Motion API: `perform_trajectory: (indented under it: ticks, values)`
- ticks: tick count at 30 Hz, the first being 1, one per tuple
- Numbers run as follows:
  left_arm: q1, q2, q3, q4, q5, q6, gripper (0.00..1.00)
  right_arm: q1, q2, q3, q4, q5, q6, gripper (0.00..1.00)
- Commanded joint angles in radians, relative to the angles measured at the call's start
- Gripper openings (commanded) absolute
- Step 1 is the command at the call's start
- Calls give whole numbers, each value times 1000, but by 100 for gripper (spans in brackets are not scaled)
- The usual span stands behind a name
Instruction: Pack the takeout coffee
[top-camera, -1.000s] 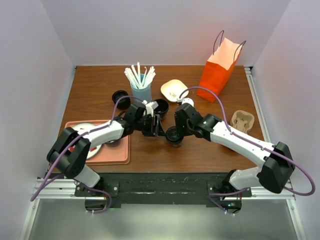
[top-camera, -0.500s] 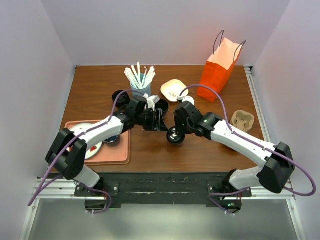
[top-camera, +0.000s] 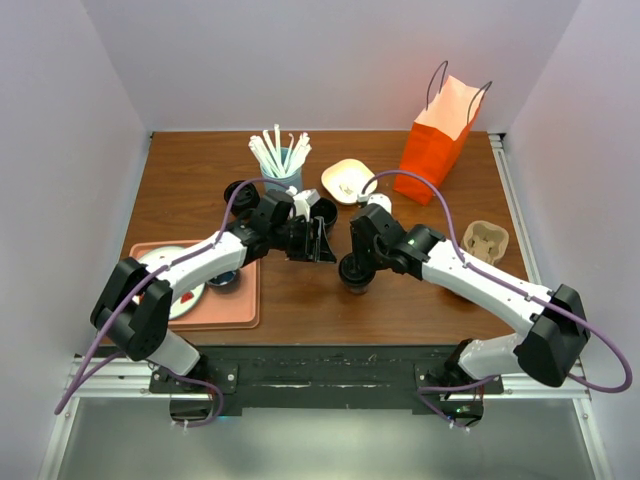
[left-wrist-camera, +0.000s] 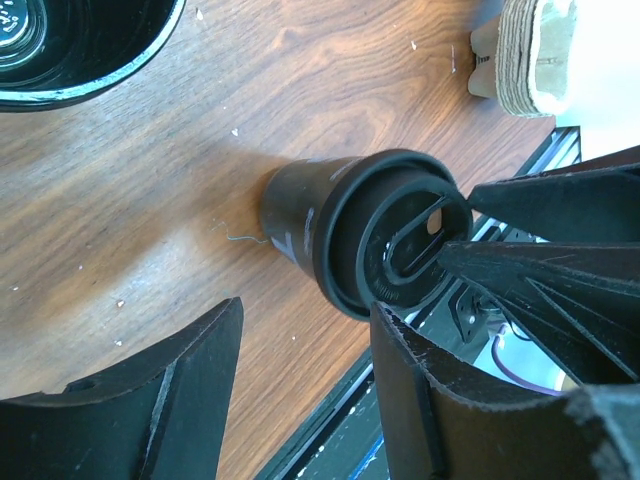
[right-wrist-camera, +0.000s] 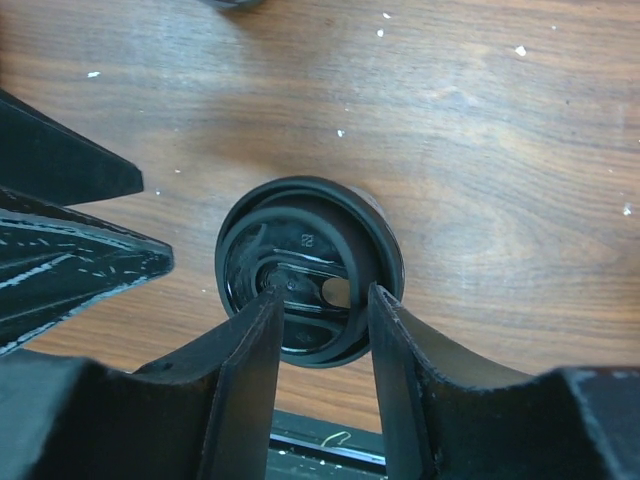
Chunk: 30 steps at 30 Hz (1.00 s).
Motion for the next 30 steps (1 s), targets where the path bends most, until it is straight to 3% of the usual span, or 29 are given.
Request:
perform_trajectory:
  ticks: [1,12,15,23,30]
  values:
    - [-2,-24,47,0,-11,36,59,-7,-5,61,-21,45,14,47]
    - [-3,-7,73,-22,-14,56,60,-44,-53,107,-90,21,31,66]
    - [-3,7,79,-14,7,61,60,-126,-96,72,-44,-93,-5,74]
    - [-2,63,79,20,78,59,58,-415,-166,-134,128,-669,-121,75]
    - [-3,82,52,58,110,36,58,-486,-110,-232,253,-867,-147,74]
